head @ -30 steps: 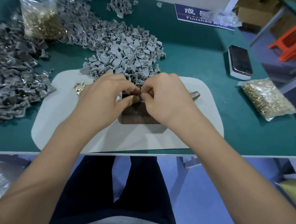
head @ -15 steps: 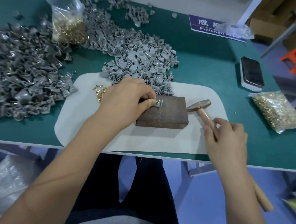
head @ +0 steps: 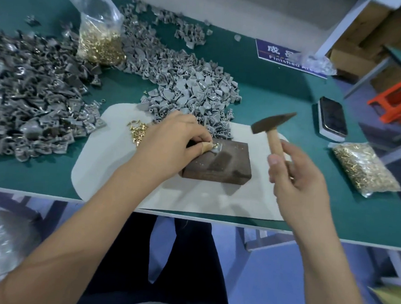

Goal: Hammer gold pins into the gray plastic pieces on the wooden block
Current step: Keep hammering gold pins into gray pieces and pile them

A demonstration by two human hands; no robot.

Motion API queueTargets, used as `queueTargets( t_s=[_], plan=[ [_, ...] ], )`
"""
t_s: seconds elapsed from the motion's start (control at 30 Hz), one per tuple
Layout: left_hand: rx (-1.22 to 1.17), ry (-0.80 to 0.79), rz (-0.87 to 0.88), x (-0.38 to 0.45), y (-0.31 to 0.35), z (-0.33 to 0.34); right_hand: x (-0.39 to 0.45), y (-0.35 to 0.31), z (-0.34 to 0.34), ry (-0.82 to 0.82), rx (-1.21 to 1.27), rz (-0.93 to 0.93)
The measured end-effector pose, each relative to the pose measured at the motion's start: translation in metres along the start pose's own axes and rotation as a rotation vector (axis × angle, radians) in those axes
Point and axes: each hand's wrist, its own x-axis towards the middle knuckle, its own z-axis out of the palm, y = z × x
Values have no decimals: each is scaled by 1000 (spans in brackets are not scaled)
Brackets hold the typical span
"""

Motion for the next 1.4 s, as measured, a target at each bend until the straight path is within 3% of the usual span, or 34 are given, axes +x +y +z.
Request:
queueTargets(
  t_s=[0.1,0.47,0.7,0.87,1.0,1.17,1.3,1.4],
  plan=[
    [-5,-22,4,0,-1,-2,1,-3,10,-126,-57,-37],
    [5,-22,6,1,2,-4,15,-12,12,-152,-210,-167],
    [121,-61,27,8,2,-7,14,-14,16,-203,-251,-151],
    [114,-27,42,5,2,-6,17,-15,9,-42,-187,-215],
    [103,-43,45,6,-1,-7,15,-15,14,-204,-321,-182],
    [85,-47,55,7,-3,-6,16,-14,11,-57,-236,-235],
    [81,-43,60,7,-3,-7,13,-16,13,-172,-376,-195],
    [76,-34,58,6,-3,-7,15,-19,11,-20,-323,-217]
  ],
)
